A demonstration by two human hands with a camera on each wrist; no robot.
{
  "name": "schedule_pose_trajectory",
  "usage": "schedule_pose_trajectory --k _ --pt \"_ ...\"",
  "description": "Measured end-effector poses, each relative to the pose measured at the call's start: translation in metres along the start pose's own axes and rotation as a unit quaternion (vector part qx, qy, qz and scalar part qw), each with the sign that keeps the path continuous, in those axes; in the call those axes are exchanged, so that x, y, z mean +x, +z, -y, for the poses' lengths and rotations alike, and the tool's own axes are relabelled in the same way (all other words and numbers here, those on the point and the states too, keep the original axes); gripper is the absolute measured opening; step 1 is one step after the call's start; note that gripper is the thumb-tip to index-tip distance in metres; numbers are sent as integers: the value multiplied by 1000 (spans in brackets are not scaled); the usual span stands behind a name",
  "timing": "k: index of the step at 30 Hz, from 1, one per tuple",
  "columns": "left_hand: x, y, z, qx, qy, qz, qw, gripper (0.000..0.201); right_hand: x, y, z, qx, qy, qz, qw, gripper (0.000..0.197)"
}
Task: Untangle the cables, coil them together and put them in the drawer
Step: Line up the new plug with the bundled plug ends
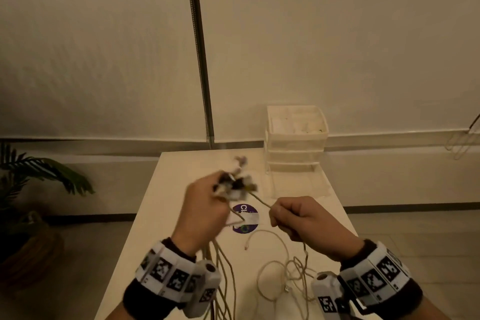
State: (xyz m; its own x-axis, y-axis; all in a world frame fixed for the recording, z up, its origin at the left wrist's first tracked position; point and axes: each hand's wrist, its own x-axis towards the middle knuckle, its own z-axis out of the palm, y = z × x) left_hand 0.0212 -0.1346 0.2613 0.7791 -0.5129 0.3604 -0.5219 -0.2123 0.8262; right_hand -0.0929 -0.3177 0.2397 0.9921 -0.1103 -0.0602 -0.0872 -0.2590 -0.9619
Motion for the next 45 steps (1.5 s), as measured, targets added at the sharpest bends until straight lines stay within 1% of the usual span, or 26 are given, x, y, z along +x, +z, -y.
schedule_pose_trajectory --k 1,2,3,4,6,7,9,10,11,12,14,15,16,18,19,22,24,26,27,29,30,32,35,37,41,45 --pt "5 -13 7 -17 -32 -53 998 45 -2 -4 -4 5 11 -9 1000 33" --pt "10 -26 16 -37 -59 -102 992 45 -5 -8 -9 12 23 -13 1000 33" --pt "15 -39 25 -51 -82 -140 985 39 -9 -12 -14 19 33 -11 999 33" --pt "19 -48 33 -52 -101 -162 980 33 -11 -13 -18 25 40 -6 999 33" --pt "21 -51 40 -4 -119 -167 979 24 -13 -11 -23 23 50 -4 998 33" --pt "19 -47 38 27 -115 -165 979 21 -11 -8 -23 18 52 -12 998 33" --pt "12 -39 26 68 -73 -171 980 21 -7 -2 -21 17 51 -29 998 34" --pt "8 -35 19 69 -48 -165 983 24 -4 -1 -19 17 51 -33 998 34" --pt "5 -31 14 55 -22 -137 989 26 -3 0 -16 18 51 -33 998 34" --pt "2 -26 9 26 5 -83 996 25 -1 0 -13 22 51 -31 998 34" --pt "-5 -10 1 -38 47 50 997 8 2 2 -6 49 48 -16 998 34" --pt "-9 1 -3 -49 59 90 993 5 3 4 -1 74 44 -5 996 33" --pt "-12 12 -2 -52 64 109 991 10 5 5 3 103 38 4 994 32" --pt "-14 29 1 -72 45 115 990 18 8 6 11 154 28 15 988 31" --pt "-13 34 5 -79 30 116 990 16 10 7 14 165 27 15 986 31" --pt "-8 34 12 -42 22 119 992 9 11 6 14 149 34 13 988 29" --pt "-6 28 10 -17 35 109 993 12 11 7 13 134 38 16 990 25" --pt "-4 19 5 2 43 80 996 16 10 9 12 129 29 24 991 25" --pt "-1 13 5 -4 34 47 998 20 9 9 10 126 28 25 991 26" --pt "8 -4 14 -40 -28 -57 997 30 4 7 3 132 46 22 990 30" --pt "14 -15 22 -61 -70 -109 990 33 0 5 -3 141 55 20 988 31" --pt "22 -39 36 -91 -131 -181 970 32 -10 1 -16 144 72 18 987 31" --pt "25 -65 44 -130 -160 -267 941 27 -23 -4 -31 67 98 5 993 33" --pt "25 -71 45 -163 -175 -292 926 23 -27 -9 -40 21 109 7 994 33" --pt "24 -70 44 -139 -189 -324 916 21 -32 -12 -47 -11 120 43 992 34" --pt "21 -83 44 -168 -181 -376 893 14 -47 -28 -63 -93 134 22 986 34"
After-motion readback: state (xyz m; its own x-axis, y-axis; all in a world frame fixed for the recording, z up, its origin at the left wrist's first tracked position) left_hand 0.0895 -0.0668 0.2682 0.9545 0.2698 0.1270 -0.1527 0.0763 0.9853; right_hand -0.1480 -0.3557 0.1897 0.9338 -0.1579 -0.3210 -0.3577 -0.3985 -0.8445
